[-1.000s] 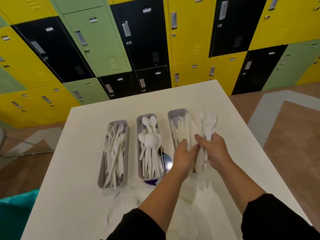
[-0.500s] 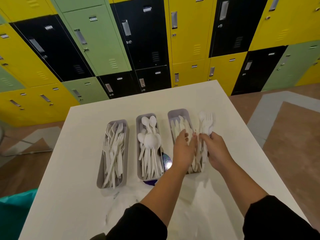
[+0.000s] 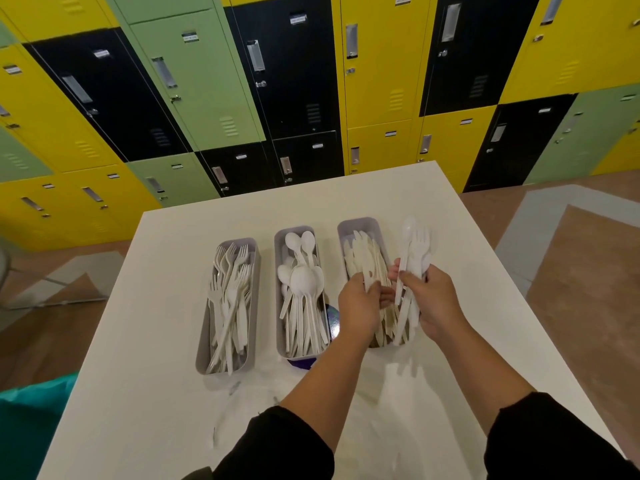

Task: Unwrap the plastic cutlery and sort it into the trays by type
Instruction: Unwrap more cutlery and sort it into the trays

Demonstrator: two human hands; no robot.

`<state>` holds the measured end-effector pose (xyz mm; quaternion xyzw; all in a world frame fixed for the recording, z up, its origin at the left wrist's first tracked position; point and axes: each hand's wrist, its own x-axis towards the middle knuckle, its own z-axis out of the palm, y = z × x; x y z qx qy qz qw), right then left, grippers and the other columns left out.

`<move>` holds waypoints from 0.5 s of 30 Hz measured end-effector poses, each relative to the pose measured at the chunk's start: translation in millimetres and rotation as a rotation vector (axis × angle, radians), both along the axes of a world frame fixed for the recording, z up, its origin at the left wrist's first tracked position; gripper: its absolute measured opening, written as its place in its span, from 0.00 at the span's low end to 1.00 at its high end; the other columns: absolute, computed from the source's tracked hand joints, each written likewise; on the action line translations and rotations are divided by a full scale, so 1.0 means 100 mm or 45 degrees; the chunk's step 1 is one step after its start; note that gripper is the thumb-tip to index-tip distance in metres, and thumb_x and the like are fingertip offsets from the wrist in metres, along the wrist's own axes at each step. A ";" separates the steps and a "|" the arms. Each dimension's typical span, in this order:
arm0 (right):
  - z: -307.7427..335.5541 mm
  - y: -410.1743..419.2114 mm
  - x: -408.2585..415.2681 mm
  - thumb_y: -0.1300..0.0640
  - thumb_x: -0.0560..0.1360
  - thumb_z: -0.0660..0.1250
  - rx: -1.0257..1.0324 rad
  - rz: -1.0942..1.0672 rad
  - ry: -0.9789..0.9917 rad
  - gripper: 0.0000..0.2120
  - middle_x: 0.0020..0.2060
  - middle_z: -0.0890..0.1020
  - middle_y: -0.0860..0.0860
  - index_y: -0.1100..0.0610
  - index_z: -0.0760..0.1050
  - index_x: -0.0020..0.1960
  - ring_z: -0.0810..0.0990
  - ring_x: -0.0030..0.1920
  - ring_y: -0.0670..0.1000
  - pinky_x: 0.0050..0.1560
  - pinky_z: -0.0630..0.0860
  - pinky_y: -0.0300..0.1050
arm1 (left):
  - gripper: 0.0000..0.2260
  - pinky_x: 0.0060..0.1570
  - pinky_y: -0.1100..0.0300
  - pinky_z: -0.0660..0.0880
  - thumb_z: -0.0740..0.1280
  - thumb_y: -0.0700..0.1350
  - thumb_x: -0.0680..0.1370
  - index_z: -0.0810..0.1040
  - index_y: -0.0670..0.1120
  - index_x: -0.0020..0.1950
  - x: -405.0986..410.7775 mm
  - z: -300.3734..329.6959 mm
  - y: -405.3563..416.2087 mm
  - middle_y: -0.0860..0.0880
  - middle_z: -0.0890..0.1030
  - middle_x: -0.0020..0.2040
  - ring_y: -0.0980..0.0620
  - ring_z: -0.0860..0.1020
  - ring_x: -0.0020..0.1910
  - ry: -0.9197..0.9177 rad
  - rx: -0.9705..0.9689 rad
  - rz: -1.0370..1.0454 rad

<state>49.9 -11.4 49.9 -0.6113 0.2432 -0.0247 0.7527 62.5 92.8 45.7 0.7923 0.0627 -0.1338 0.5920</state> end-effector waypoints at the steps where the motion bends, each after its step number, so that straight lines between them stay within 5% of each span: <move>1: 0.00 -0.01 -0.01 0.67 0.75 0.63 -0.011 0.004 0.002 0.10 0.43 0.84 0.54 0.54 0.79 0.46 0.83 0.47 0.52 0.47 0.79 0.45 | 0.05 0.40 0.68 0.73 0.58 0.42 0.81 0.72 0.44 0.53 0.00 0.02 0.01 0.50 0.77 0.44 0.52 0.78 0.45 -0.038 0.090 -0.040; 5: 0.04 -0.02 -0.05 0.66 0.76 0.63 -0.018 0.083 -0.023 0.09 0.44 0.85 0.55 0.56 0.79 0.49 0.84 0.46 0.51 0.50 0.79 0.45 | 0.16 0.58 0.63 0.68 0.56 0.48 0.82 0.68 0.43 0.67 -0.01 0.12 0.00 0.53 0.73 0.61 0.55 0.72 0.63 -0.121 0.087 -0.082; 11: 0.16 0.20 -0.11 0.62 0.76 0.66 -0.061 0.355 -0.020 0.06 0.42 0.84 0.58 0.59 0.80 0.51 0.84 0.42 0.54 0.47 0.80 0.47 | 0.06 0.46 0.47 0.80 0.62 0.41 0.79 0.80 0.46 0.49 0.02 0.20 0.15 0.44 0.82 0.42 0.46 0.80 0.39 -0.143 -0.123 0.094; 15: 0.21 0.36 -0.15 0.66 0.75 0.64 -0.035 0.471 0.017 0.07 0.43 0.85 0.58 0.59 0.79 0.50 0.85 0.43 0.53 0.48 0.80 0.45 | 0.04 0.34 0.61 0.78 0.65 0.39 0.78 0.79 0.40 0.49 0.06 0.29 0.41 0.47 0.80 0.37 0.58 0.78 0.29 -0.127 -0.131 0.235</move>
